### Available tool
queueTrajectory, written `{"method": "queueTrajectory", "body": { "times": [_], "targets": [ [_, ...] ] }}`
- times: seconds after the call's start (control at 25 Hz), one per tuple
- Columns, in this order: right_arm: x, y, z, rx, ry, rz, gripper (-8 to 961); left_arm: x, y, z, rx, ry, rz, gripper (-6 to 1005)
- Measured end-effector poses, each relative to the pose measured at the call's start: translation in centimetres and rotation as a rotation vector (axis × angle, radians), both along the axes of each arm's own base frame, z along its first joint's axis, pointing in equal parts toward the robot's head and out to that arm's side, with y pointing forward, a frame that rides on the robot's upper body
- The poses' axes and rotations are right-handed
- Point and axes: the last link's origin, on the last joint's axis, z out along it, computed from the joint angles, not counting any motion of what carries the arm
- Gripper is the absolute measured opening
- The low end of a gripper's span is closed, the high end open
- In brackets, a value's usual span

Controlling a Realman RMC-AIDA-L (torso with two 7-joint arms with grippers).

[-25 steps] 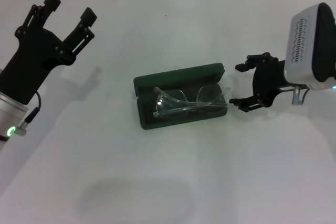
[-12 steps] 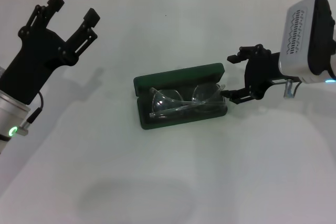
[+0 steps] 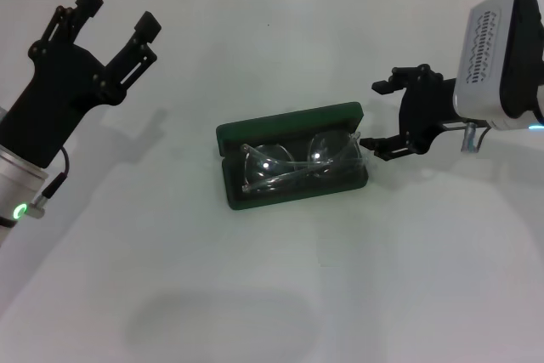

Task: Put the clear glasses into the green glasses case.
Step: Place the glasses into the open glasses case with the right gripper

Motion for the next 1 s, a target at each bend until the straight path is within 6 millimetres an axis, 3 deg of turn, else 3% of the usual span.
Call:
{"method": "queueTrajectory", "body": {
  "times": [0.68, 0.8, 0.96, 1.0],
  "targets": [
    [-1.4, 0.0, -1.7, -0.071, -0.016, 0.032, 844, 0.1, 0.1, 0.1, 0.005, 0.005, -0.006, 860],
    [-1.6, 0.1, -1.5, -0.065, 0.004, 0.031, 844, 0.1, 0.2, 0.1, 0.005, 0.006, -0.004, 860],
    [-1.3, 0.4, 0.0, -0.048, 0.050, -0.002, 844, 0.1, 0.3, 0.0, 0.004, 0.009, -0.001, 860],
    [-1.1, 0.4, 1.1, -0.058, 0.096, -0.033, 844, 0.1, 0.3, 0.0, 0.002, 0.008, 0.002, 860]
  ]
}}
